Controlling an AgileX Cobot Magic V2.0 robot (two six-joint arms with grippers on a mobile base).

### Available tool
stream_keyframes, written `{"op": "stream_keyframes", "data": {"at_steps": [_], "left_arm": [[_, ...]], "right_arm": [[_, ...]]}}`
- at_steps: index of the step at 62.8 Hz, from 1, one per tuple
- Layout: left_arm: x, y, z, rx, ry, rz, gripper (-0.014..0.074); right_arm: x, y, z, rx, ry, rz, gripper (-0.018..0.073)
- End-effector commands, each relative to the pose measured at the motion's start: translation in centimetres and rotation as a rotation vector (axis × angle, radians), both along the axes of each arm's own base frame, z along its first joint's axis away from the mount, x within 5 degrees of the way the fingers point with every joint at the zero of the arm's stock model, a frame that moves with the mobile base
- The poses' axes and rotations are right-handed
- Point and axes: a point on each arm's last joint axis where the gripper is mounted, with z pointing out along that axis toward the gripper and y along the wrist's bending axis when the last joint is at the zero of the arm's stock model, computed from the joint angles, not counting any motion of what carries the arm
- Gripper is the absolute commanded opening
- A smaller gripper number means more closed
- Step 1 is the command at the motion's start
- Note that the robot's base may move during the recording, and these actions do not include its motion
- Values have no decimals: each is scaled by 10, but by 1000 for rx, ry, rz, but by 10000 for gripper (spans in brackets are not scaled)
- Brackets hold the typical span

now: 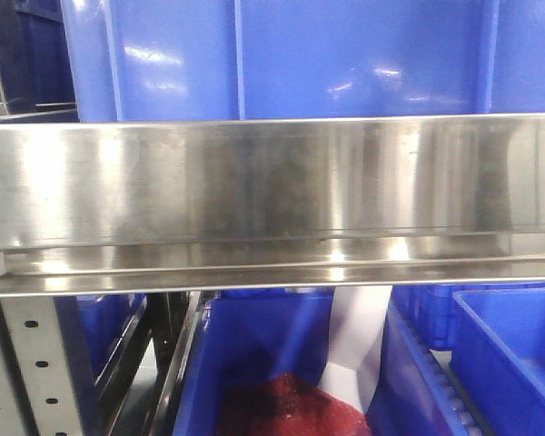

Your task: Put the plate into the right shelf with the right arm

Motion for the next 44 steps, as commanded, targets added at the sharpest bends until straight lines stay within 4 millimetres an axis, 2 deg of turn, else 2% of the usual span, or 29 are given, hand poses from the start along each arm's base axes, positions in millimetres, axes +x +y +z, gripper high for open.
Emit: {"op": "stream_keyframes", "data": {"at_steps": [1, 6, 12, 22, 33, 44], "left_arm": [[0, 0, 5, -14, -78, -7, -47], [0, 0, 5, -14, -78, -7, -47], [0, 0, 5, -14, -78, -7, -47], [0, 0, 5, -14, -78, -7, -47], [0, 0, 5, -14, -78, -7, -47], [0, 0, 5, -14, -78, -7, -47]], "right_arm": [[-14, -23, -8, 93, -113, -149, 56], [-23, -36, -37, 114, -126, -235, 56], [-43, -50, -72, 87, -179, -332, 56], [-63, -57, -117, 71, -174, -376, 56], [-71, -56, -144, 12, -85, -398, 56], [-73, -56, -162, -22, -5, -411, 56]]}}
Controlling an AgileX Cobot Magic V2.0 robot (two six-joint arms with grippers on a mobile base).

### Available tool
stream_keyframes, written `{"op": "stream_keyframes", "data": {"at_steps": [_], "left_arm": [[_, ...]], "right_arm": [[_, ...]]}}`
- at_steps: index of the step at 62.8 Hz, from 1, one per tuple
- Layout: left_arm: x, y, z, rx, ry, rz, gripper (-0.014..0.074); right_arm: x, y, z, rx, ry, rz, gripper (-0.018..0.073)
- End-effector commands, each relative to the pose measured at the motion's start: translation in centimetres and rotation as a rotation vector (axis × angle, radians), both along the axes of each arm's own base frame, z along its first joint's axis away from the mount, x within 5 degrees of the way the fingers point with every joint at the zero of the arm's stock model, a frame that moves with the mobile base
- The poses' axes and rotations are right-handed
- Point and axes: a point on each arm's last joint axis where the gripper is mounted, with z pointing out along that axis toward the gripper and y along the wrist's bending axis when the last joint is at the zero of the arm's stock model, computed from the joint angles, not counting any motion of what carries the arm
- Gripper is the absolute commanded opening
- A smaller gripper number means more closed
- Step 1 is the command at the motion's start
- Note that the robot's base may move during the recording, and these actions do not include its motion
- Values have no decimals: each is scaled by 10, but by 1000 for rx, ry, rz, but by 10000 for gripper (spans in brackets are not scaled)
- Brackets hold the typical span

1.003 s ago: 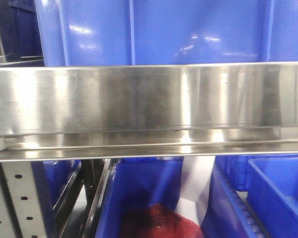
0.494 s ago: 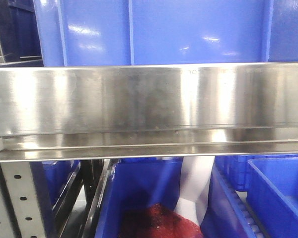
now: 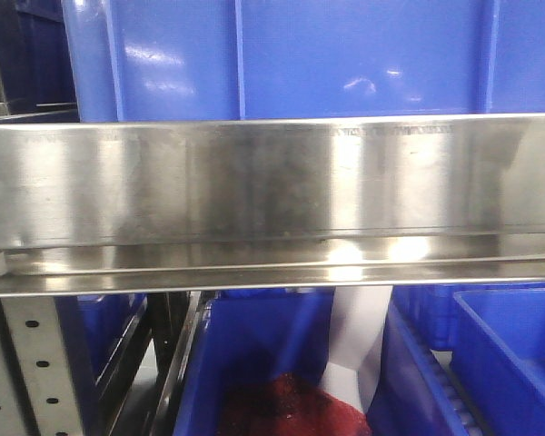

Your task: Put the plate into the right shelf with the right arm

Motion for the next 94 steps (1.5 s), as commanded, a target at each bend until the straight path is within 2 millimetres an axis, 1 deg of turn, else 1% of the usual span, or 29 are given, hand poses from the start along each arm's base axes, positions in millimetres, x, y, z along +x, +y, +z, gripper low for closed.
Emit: {"op": "stream_keyframes", "data": {"at_steps": [1, 16, 23, 36, 46, 62, 94], "left_arm": [[0, 0, 5, -14, -78, -7, -47], [0, 0, 5, -14, -78, -7, -47], [0, 0, 5, -14, -78, -7, -47], [0, 0, 5, -14, -78, -7, -47], [0, 0, 5, -14, -78, -7, -47], [0, 0, 5, -14, -78, -7, -47], [0, 0, 5, -14, -78, -7, -47]], "right_arm": [[-3, -1, 6, -13, -52, -21, 56], [-5, -1, -26, -51, -14, -26, 56], [-6, -1, -41, -59, -31, -32, 56], [-4, -2, -60, -27, -33, -29, 56], [-4, -1, -62, 31, -22, -7, 56], [-3, 0, -70, 21, 71, -3, 56], [-2, 0, -74, 18, 118, -2, 56]]}}
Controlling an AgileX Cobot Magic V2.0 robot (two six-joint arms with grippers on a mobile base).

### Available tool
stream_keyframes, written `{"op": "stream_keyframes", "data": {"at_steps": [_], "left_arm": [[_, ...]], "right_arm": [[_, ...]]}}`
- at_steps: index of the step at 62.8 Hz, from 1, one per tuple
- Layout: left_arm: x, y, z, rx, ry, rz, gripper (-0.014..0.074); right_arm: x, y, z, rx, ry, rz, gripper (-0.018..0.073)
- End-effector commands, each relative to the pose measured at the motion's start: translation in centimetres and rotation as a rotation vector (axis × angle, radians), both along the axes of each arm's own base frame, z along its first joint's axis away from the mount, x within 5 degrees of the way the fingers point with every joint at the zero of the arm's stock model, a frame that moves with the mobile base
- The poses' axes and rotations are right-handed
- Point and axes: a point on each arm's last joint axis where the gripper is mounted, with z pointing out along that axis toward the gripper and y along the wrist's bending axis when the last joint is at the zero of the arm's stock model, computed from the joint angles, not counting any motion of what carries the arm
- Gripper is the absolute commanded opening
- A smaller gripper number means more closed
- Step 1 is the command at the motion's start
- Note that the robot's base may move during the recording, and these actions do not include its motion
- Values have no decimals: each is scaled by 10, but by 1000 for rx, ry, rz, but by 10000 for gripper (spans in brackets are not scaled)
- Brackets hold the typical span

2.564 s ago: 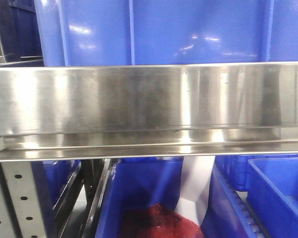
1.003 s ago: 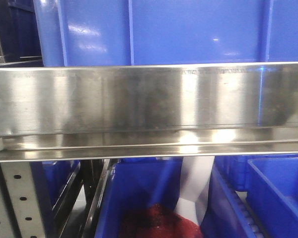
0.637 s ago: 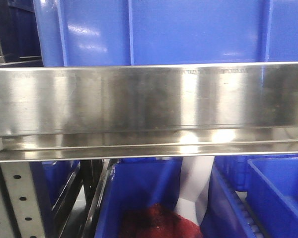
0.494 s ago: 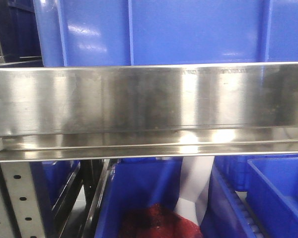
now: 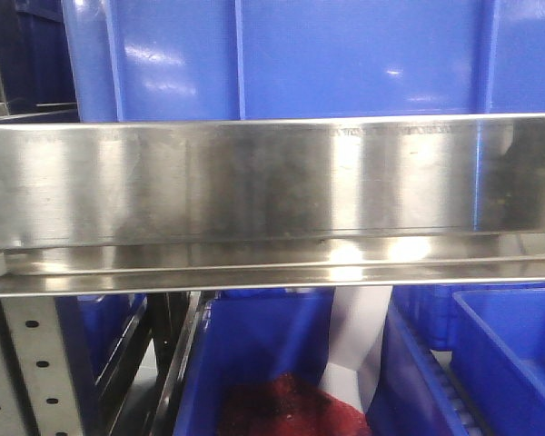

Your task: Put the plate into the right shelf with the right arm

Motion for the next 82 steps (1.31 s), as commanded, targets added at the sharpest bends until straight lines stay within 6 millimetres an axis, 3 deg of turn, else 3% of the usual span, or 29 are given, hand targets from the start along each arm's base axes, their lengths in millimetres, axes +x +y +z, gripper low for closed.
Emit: {"op": "stream_keyframes", "data": {"at_steps": [1, 82], "left_arm": [[0, 0, 5, -14, -78, -7, -47], [0, 0, 5, -14, -78, -7, -47]], "right_arm": [[-2, -1, 10, -8, -97, -7, 56], [-1, 0, 4, -10, -39, -5, 56]]}}
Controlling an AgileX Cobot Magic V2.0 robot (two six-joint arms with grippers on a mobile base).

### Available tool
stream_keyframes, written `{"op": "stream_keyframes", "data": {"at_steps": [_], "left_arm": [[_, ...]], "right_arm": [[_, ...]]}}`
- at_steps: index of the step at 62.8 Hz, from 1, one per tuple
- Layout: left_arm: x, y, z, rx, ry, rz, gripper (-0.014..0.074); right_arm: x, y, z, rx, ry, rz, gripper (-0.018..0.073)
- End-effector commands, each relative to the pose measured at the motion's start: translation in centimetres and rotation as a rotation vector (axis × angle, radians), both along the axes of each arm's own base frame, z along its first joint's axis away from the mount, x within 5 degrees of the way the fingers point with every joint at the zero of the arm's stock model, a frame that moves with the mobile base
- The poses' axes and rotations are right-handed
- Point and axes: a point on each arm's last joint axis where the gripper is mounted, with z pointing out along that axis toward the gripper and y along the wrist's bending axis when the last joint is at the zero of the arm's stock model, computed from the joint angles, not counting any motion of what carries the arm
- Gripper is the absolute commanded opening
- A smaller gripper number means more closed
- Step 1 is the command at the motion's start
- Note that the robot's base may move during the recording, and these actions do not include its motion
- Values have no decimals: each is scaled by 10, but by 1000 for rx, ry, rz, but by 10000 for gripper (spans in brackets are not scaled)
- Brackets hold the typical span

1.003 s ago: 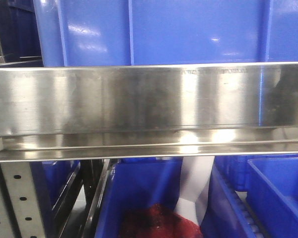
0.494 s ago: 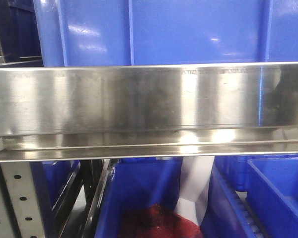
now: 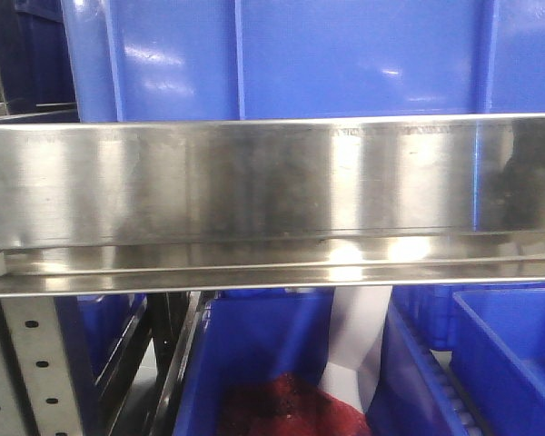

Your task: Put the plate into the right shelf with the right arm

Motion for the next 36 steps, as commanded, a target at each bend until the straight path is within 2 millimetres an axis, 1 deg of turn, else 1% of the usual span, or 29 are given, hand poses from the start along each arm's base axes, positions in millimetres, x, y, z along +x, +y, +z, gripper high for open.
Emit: {"op": "stream_keyframes", "data": {"at_steps": [1, 36], "left_arm": [[0, 0, 5, -14, -78, -7, -47], [0, 0, 5, -14, -78, -7, -47]], "right_arm": [[-1, -1, 10, -7, -100, -7, 56], [-1, -1, 10, -7, -100, -7, 56]]}}
